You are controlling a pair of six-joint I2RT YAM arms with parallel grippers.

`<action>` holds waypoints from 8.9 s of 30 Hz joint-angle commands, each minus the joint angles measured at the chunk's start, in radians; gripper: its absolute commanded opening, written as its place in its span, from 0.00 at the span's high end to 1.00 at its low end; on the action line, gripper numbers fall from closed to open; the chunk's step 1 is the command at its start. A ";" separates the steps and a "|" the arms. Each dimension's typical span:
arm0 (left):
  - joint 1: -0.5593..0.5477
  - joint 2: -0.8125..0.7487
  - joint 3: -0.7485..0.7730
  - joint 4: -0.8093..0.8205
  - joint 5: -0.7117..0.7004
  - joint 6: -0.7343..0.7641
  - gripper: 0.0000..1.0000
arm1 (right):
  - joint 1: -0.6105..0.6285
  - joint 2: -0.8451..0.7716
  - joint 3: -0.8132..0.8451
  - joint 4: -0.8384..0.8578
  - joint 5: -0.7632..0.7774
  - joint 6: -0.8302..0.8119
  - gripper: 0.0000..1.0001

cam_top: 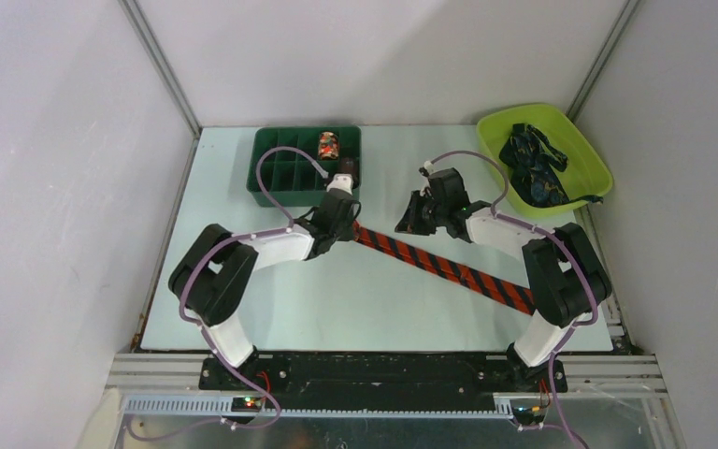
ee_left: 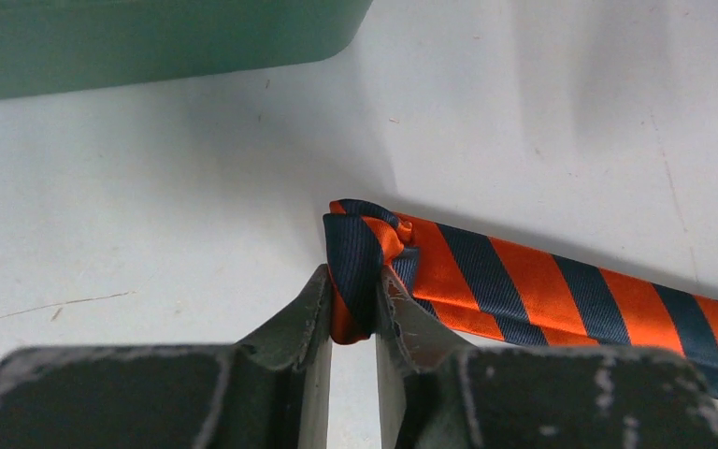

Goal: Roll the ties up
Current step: Roll the tie at the center of the board.

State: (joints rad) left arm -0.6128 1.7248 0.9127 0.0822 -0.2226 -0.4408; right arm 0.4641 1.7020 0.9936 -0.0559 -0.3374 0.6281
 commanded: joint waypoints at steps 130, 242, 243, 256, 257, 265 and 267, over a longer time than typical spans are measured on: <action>-0.237 -0.100 0.142 -0.159 -0.164 0.199 0.30 | -0.060 -0.043 -0.048 0.111 -0.092 0.021 0.96; 0.104 0.034 -0.159 0.412 0.521 -0.140 0.55 | 0.060 0.228 0.105 0.060 -0.050 0.095 1.00; 0.104 0.034 -0.158 0.405 0.518 -0.138 0.55 | 0.060 0.223 0.105 0.060 -0.054 0.095 1.00; 0.085 -0.030 -0.093 0.211 0.411 -0.051 0.60 | 0.043 0.038 0.104 0.017 -0.040 0.035 0.95; 0.079 -0.033 -0.087 0.200 0.392 -0.040 0.60 | 0.039 0.030 0.104 0.006 -0.027 0.031 0.93; 0.022 -0.052 0.003 0.015 0.240 0.042 0.63 | -0.014 -0.034 0.037 0.007 -0.015 0.029 0.92; 0.007 -0.052 0.024 -0.021 0.195 0.060 0.63 | -0.026 -0.040 0.022 0.010 -0.019 0.030 0.92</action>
State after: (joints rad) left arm -0.5751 1.7195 0.8799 0.1562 0.0887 -0.4572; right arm 0.4644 1.7020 1.0492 -0.0429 -0.3729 0.6731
